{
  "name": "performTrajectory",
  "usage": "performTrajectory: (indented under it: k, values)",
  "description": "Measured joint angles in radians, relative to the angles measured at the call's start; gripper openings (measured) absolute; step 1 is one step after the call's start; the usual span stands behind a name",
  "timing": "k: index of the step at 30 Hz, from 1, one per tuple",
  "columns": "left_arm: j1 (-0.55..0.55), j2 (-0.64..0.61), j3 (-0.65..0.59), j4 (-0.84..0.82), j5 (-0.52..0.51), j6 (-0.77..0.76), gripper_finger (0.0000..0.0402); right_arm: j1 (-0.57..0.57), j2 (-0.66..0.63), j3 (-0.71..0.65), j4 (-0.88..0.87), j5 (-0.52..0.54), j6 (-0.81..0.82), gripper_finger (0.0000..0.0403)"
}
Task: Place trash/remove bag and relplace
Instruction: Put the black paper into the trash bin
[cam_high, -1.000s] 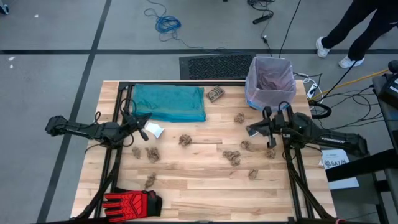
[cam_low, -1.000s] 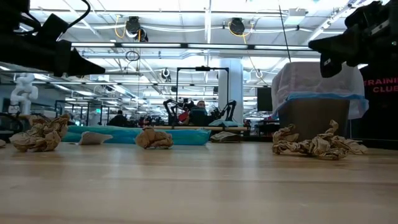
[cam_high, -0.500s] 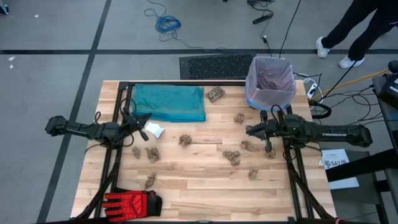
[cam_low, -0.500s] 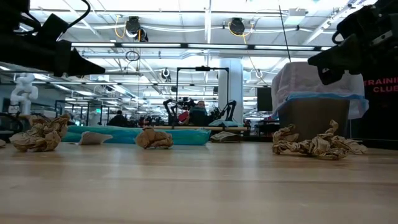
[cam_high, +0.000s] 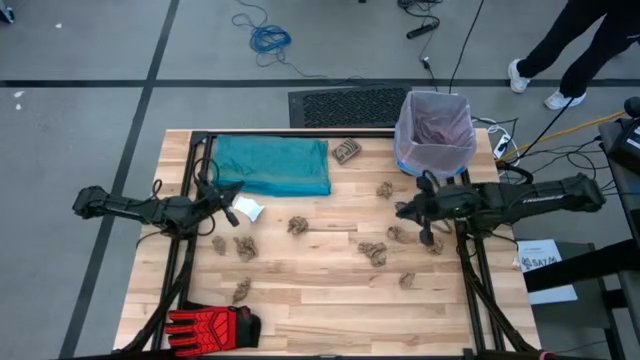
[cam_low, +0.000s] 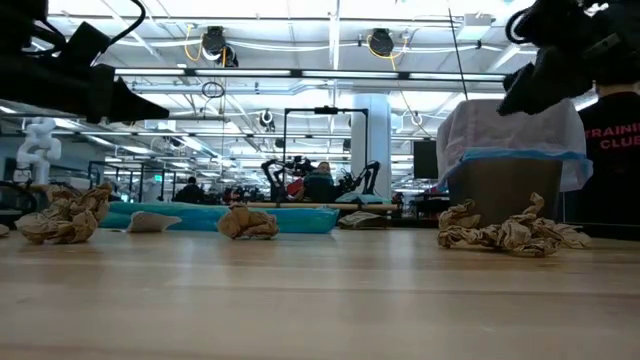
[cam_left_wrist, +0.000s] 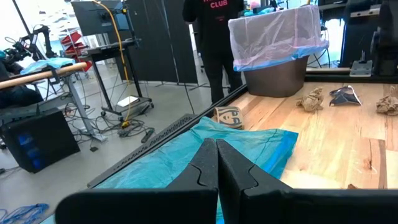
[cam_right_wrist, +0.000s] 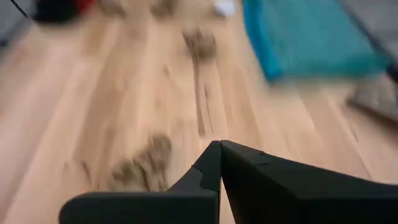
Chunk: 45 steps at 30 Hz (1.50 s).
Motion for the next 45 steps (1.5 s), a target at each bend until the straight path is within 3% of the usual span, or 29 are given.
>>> performTrajectory:
  k: [8, 16, 30, 45]
  values:
    - [0.000, 0.000, 0.000, 0.000, 0.000, 0.000, 0.0000, 0.008, 0.248, 0.061, -0.098, 0.022, 0.095, 0.0006]
    - [0.000, 0.000, 0.000, 0.000, 0.000, 0.000, 0.0000, 0.008, 0.452, 0.061, -0.103, 0.035, 0.125, 0.0054]
    - [0.000, 0.000, 0.000, 0.000, 0.000, 0.000, 0.0000, -0.070, 0.573, 0.061, -0.141, 0.165, 0.539, 0.0168]
    - [0.000, 0.000, 0.000, 0.000, 0.000, 0.000, 0.0000, -0.121, 0.763, 0.065, -0.065, 0.244, 0.650, 0.0163]
